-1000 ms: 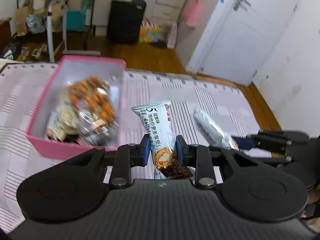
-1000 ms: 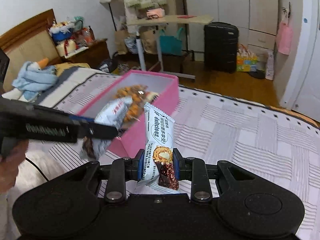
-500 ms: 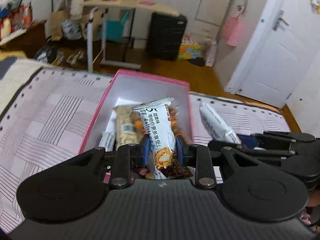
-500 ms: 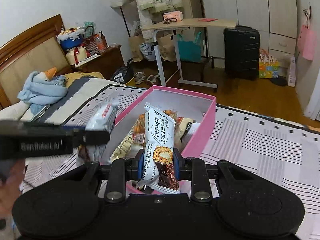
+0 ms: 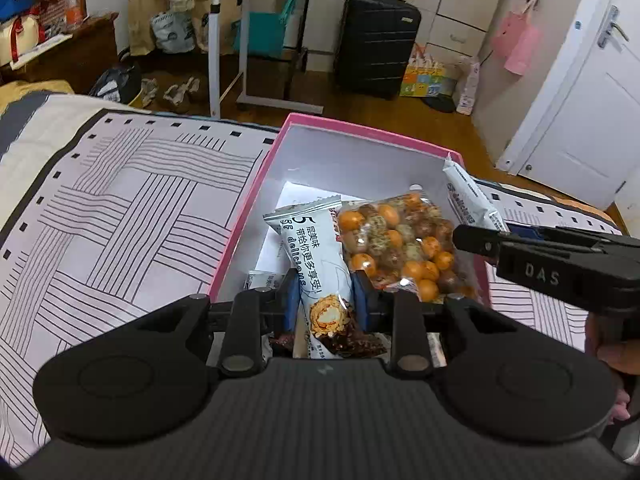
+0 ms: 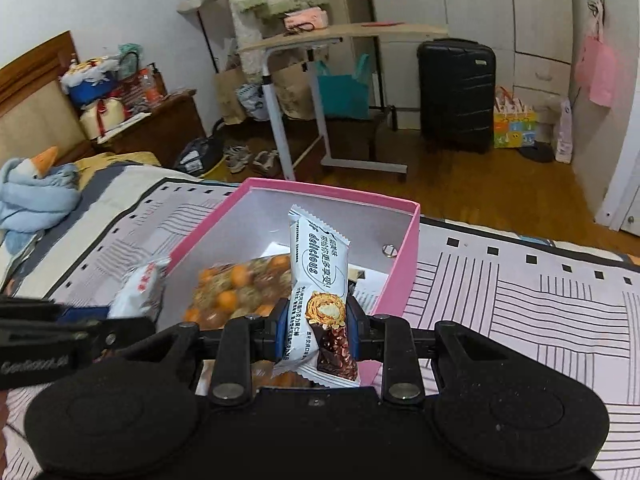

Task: Organize snacks
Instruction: 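Lower the white bar into the pink box and open both tools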

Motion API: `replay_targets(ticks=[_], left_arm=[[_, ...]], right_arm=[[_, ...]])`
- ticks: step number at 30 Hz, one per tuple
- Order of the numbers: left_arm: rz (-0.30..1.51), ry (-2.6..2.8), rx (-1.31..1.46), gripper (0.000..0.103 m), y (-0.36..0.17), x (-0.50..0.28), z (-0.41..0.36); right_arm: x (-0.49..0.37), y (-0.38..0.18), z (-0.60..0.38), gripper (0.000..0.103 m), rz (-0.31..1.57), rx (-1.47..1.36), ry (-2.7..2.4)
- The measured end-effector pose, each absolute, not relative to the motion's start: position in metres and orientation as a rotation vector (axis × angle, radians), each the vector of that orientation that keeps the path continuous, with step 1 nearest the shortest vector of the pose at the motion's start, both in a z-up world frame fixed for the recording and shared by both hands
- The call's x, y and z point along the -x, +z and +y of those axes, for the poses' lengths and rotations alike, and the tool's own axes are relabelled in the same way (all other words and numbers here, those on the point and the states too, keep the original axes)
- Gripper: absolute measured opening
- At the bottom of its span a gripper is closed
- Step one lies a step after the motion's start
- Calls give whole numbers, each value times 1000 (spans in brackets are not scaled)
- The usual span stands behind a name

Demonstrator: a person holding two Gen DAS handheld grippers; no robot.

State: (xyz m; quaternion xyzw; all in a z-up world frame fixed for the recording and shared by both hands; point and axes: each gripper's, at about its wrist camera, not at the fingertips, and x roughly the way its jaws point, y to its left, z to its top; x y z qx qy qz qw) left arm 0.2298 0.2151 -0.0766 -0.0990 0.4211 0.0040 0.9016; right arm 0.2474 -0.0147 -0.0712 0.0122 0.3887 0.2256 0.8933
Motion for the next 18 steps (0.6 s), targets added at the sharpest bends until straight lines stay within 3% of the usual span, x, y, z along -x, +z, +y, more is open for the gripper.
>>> replay_targets(ticks=[7, 13, 18], left_arm=[[907, 50, 224, 28, -94, -244, 222], [928, 66, 243, 42, -102, -245, 222], [921, 77, 227, 50, -93, -235, 216]], right_arm=[[-265, -80, -19, 37, 801, -83, 471], [-263, -83, -21, 53, 805, -95, 496], [-236, -73, -27, 53, 800, -33, 550]])
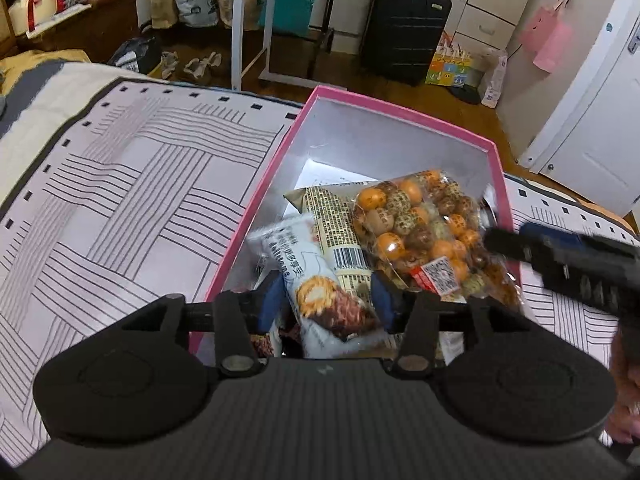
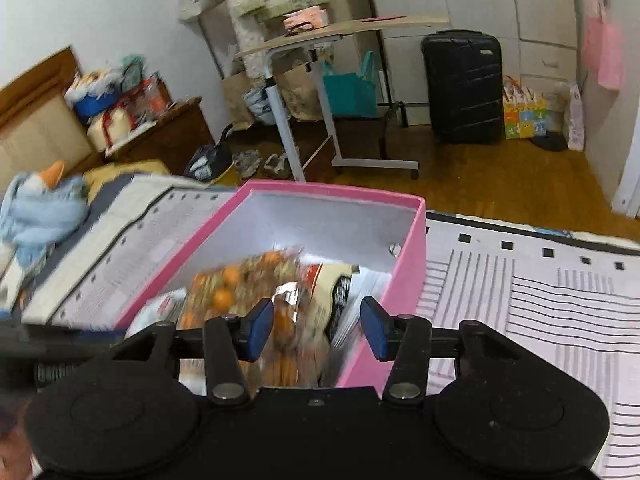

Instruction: Organize snacks

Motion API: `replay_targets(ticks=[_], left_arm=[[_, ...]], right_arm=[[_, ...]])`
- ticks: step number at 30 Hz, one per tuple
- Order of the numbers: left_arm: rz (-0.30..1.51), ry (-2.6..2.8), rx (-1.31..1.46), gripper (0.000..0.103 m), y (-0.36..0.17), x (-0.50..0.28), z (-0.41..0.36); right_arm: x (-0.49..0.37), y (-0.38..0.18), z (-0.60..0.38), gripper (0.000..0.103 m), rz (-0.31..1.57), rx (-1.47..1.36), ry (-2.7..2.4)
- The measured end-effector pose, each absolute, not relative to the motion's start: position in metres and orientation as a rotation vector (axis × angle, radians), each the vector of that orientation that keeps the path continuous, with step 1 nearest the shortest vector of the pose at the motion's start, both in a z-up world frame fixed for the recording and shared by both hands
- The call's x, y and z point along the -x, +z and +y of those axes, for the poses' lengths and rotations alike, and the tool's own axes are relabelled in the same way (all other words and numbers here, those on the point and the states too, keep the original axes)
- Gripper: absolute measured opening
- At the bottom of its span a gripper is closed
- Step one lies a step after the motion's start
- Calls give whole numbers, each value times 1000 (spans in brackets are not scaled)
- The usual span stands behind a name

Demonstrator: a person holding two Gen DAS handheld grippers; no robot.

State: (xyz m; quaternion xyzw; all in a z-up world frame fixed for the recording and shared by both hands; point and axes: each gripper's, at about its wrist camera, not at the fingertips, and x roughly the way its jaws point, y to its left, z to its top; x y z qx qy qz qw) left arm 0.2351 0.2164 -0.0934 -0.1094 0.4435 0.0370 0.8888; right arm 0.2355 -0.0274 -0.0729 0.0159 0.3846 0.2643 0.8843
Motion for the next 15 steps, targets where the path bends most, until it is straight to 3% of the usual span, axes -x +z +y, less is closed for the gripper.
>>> replay_targets(ticks=[15], left_arm=[[808, -23, 167, 60, -27, -158, 182]], right_arm=[[-143, -13, -78, 54, 700, 4, 515]])
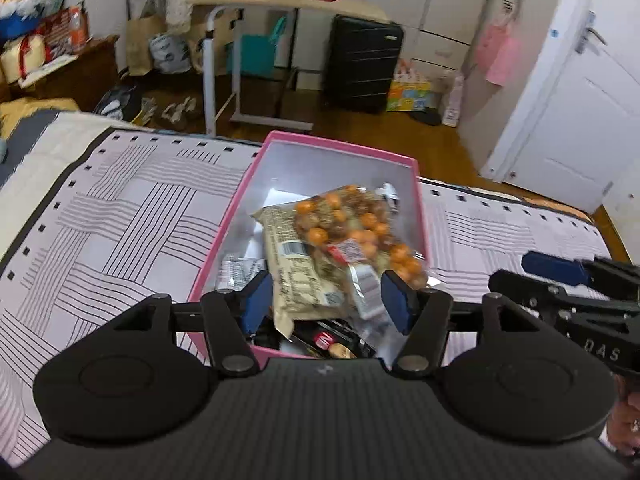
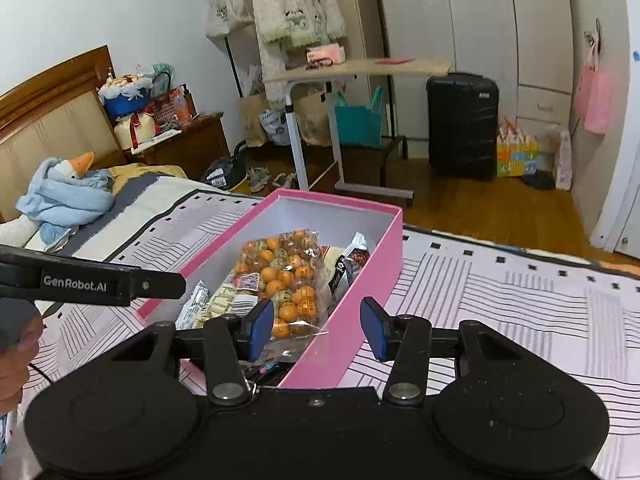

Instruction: Organize snacks

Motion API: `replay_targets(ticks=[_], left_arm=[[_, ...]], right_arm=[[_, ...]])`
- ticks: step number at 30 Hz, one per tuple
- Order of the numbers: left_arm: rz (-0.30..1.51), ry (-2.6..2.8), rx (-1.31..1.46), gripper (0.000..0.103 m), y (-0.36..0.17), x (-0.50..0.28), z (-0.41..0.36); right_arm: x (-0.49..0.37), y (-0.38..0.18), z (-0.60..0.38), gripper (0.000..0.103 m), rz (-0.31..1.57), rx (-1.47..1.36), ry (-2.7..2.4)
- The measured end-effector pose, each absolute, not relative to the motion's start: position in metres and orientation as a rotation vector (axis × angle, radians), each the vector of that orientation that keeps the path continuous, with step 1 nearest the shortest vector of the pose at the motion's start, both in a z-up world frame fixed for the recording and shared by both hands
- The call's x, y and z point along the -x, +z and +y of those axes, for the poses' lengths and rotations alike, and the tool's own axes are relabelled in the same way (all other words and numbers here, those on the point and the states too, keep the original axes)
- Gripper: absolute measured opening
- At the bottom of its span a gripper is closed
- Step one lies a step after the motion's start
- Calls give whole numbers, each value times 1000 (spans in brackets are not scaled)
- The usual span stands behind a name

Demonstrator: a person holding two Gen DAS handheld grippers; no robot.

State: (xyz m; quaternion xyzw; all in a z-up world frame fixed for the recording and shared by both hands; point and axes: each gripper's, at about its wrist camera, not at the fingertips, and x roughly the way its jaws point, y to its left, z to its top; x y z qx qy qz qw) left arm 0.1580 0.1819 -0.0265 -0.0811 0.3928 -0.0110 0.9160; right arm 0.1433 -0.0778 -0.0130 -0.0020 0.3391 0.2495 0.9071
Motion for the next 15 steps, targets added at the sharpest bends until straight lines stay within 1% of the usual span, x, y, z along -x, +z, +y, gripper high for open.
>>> replay_targets(ticks=[4, 7, 9, 11, 14, 15], left_arm=[[801, -57, 143, 60, -14, -139, 171], [786, -81, 121, 63, -4, -126, 164], [775, -91, 114, 67, 2, -118, 159], [766, -105, 119, 67, 6, -110, 153], [750, -113, 108, 76, 10, -98, 143], [734, -105, 92, 76, 12, -93, 138]], right_arm=[[-119, 3, -86, 54, 678, 33, 490], [-101, 11, -95, 54, 669, 45, 464], [-91, 15, -103, 54, 668, 32, 450], [-82, 19, -110, 56, 662, 22, 422], [-68, 24, -121, 59, 656, 6, 389], [-63, 25, -125, 59, 652, 0, 380]])
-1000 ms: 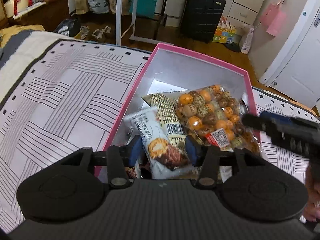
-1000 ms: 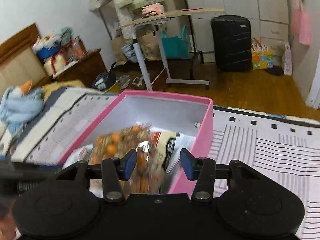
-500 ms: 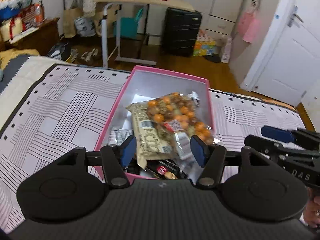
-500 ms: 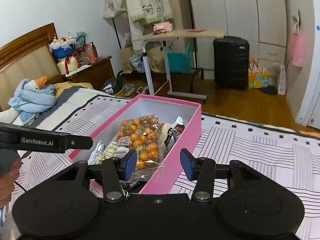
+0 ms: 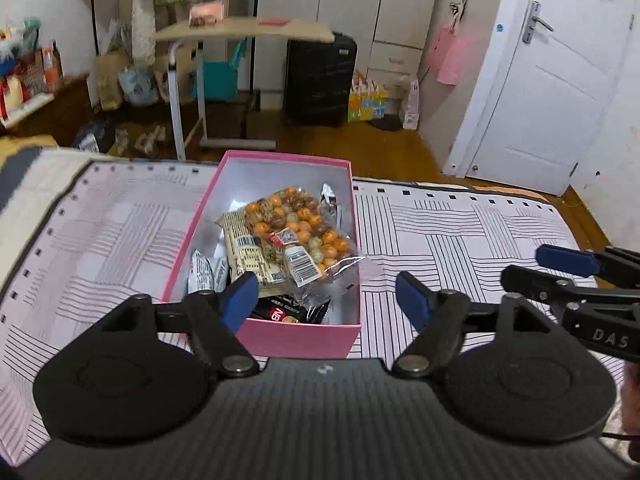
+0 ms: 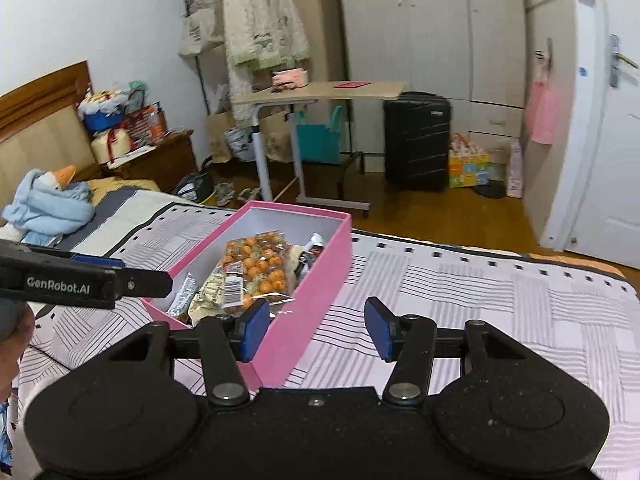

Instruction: Organize snacks

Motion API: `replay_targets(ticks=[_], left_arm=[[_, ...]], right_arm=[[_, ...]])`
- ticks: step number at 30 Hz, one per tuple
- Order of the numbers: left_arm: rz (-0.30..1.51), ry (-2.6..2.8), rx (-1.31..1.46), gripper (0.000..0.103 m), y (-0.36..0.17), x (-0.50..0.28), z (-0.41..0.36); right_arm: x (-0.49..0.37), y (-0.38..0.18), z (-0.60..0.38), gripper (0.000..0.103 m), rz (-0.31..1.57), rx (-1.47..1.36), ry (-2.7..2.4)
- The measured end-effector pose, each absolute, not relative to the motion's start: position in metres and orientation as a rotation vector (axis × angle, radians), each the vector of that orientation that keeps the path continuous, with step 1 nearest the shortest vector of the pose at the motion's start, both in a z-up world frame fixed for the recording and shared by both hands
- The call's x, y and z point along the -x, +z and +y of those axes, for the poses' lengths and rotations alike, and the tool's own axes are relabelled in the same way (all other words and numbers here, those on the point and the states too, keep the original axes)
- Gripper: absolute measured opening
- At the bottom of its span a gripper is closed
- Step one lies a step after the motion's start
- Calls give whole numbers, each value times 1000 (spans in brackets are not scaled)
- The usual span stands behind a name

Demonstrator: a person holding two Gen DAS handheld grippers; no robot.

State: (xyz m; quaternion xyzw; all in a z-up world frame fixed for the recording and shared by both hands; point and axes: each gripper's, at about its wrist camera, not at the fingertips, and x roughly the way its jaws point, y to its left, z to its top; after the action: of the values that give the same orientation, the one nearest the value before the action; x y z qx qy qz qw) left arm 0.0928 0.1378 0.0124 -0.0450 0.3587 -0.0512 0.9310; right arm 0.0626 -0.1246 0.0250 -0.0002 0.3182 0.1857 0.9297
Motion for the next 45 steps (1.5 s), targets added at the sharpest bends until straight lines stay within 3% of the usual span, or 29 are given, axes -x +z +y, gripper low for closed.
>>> replay_targets(ticks=[9, 21, 25, 29, 30, 45], left_arm=[[694, -108, 43, 76, 17, -57, 101], [689, -115, -18, 76, 9, -29, 65], [703, -117, -15, 76, 5, -25, 58], [691, -94, -12, 95, 3, -24, 52], [685, -85, -20, 99, 2, -23, 51], [689, -25, -70, 100, -4, -16, 44]], right_arm=[[-27, 27, -151, 61, 636, -51, 289], [-2, 15, -173, 71, 650, -73, 170], [3, 11, -180, 81, 656, -83, 147], [7, 7, -180, 98, 651, -68, 86], [8, 6, -179, 98, 647, -53, 73], [20, 3, -183, 99, 664, -92, 36]])
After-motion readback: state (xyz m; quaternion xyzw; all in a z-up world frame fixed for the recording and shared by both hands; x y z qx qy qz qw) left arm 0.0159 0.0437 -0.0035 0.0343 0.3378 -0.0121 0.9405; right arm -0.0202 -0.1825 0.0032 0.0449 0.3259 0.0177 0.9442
